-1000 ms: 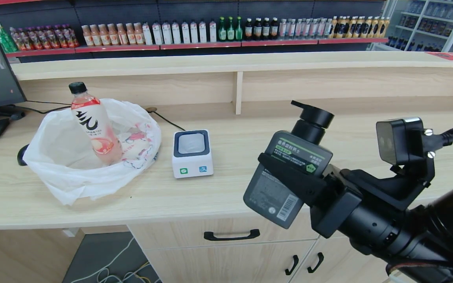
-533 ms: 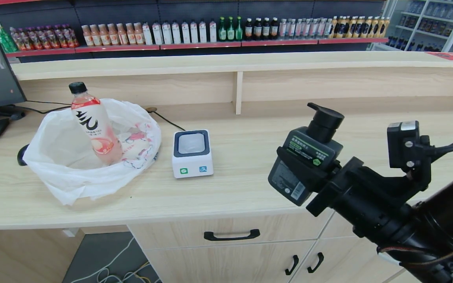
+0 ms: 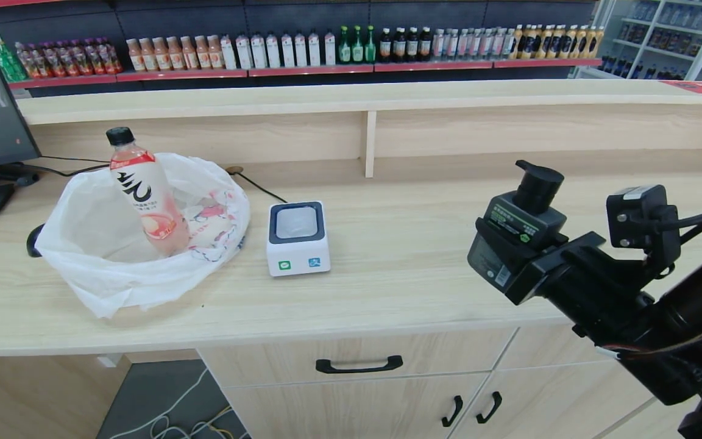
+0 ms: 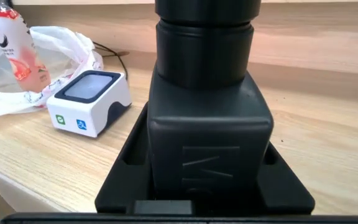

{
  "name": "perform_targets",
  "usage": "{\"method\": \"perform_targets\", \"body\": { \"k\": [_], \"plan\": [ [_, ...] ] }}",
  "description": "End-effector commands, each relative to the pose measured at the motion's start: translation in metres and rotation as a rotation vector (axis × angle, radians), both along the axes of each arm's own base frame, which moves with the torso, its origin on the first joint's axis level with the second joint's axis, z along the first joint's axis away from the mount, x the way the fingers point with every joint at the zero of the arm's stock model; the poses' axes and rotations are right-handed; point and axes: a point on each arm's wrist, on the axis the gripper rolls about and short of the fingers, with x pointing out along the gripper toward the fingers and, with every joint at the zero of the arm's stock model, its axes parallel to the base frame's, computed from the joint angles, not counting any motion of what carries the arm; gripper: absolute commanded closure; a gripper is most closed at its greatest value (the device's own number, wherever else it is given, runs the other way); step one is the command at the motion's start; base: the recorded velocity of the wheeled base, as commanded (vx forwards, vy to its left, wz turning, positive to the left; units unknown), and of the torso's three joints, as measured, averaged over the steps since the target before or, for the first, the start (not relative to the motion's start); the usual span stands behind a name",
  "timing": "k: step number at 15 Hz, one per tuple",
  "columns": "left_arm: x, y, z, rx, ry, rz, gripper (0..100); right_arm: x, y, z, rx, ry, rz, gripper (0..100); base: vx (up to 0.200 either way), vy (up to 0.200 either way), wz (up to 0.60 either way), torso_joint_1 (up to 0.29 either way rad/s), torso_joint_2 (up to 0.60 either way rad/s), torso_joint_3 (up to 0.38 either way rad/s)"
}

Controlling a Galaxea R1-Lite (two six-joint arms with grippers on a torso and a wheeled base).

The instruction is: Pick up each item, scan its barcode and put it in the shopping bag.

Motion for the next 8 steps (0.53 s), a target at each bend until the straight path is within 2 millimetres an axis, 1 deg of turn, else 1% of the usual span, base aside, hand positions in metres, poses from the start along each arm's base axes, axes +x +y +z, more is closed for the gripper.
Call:
{"method": "perform_targets", "body": {
  "k": [1, 4, 8],
  "plan": [
    [0.0000, 0.0000, 0.0000, 0.000, 0.000, 0.001, 0, 0.0032, -0.0016, -0.0010, -0.002, 0.002, -0.012, 100, 0.000, 0.000, 0.00, 0.000, 0.00, 0.000],
    [0.0000, 0.0000, 0.0000, -0.002, 0.000, 0.001, 0, 0.0034, -0.0015, -0.0006, 0.001, 0.001, -0.011, 100, 0.000, 0.000, 0.00, 0.000, 0.00, 0.000],
    [0.0000, 0.0000, 0.0000, -0.002, 0.000, 0.001, 0, 0.0011, -0.0032, 0.0004, 0.006, 0.001, -0.011, 100, 0.000, 0.200, 0.00, -0.005, 0.00, 0.006]
  ]
}}
